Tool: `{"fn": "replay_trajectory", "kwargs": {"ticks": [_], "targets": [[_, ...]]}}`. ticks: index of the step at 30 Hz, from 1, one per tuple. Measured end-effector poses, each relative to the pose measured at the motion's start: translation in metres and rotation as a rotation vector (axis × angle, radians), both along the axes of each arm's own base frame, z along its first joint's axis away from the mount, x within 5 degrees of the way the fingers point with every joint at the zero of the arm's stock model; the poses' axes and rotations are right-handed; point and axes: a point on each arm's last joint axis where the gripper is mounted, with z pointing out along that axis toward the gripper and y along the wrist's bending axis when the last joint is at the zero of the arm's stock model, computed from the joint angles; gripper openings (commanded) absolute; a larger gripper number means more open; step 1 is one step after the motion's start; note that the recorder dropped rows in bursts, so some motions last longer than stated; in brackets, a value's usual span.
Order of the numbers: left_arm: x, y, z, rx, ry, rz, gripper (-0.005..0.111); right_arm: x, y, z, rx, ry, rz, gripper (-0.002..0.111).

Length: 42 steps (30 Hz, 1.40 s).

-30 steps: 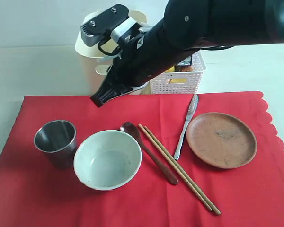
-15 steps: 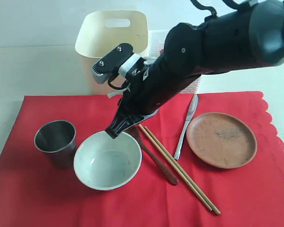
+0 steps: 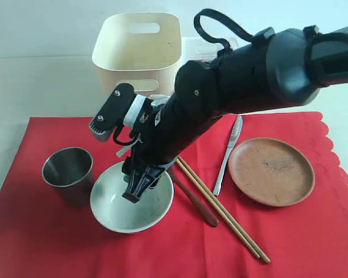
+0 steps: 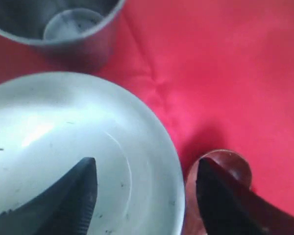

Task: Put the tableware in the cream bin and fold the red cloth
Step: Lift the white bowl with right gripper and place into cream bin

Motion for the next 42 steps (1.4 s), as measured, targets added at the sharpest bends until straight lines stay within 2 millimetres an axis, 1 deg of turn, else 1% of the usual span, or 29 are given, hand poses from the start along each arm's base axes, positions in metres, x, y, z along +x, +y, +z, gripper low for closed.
{"fn": "replay_trajectory", "kwargs": {"ticks": [1,2,4,5,6,7,8,11,14,15,19,22,27,33,37,40,41,42], "targets": [[0.000,0.000,0.000,0.000,0.000,0.000,0.003,0.002,-0.001,-0.006,-0.014,0.007,-0.002,0.058],[0.000,0.000,0.000,0.000,0.000,0.000,0.003,0.005,-0.002,-0.017,-0.039,0.011,0.002,0.058],[0.000,0.000,0.000,0.000,0.000,0.000,0.003,0.006,-0.003,-0.025,-0.063,0.009,0.016,0.052],[0.000,0.000,0.000,0.000,0.000,0.000,0.003,0.006,-0.003,-0.025,-0.064,0.008,0.017,0.049],[0.000,0.000,0.000,0.000,0.000,0.000,0.003,0.006,-0.003,-0.025,-0.065,0.005,0.020,0.041],[0.000,0.000,0.000,0.000,0.000,0.000,0.003,0.006,-0.003,-0.025,-0.066,0.001,0.022,0.036],[0.000,0.000,0.000,0.000,0.000,0.000,0.003,0.006,-0.003,-0.025,-0.067,0.000,0.024,0.027],[0.000,0.000,0.000,0.000,0.000,0.000,0.003,0.006,-0.003,-0.025,-0.069,-0.005,0.028,0.013],[0.000,0.000,0.000,0.000,0.000,0.000,0.003,0.006,-0.002,-0.024,-0.058,0.001,0.014,0.002],[0.000,0.000,0.000,0.000,0.000,0.000,0.003,0.006,-0.002,-0.023,-0.055,0.000,0.013,0.000],[0.000,0.000,0.000,0.000,0.000,0.000,0.003,0.006,-0.002,-0.022,-0.054,0.002,0.012,0.000],[0.000,0.000,0.000,0.000,0.000,0.000,0.003,0.005,-0.003,-0.018,-0.051,0.000,0.016,0.000],[0.000,0.000,0.000,0.000,0.000,0.000,0.003,0.001,-0.006,0.001,-0.039,-0.005,0.028,0.000],[0.000,0.000,0.000,0.000,0.000,0.000,0.003,-0.004,-0.012,0.032,-0.021,-0.051,0.058,0.000],[0.000,0.000,0.000,0.000,0.000,0.000,0.003,-0.007,-0.017,0.060,0.016,-0.131,0.072,0.000],[0.000,0.000,0.000,0.000,0.000,0.000,0.003,-0.006,-0.020,0.082,0.059,-0.233,0.079,0.000],[0.000,0.000,0.000,0.000,0.000,0.000,0.003,-0.005,-0.021,0.098,0.109,-0.315,0.064,0.000],[0.000,0.000,0.000,0.000,0.000,0.000,0.003,-0.003,-0.022,0.105,0.140,-0.356,0.051,0.000]]}}
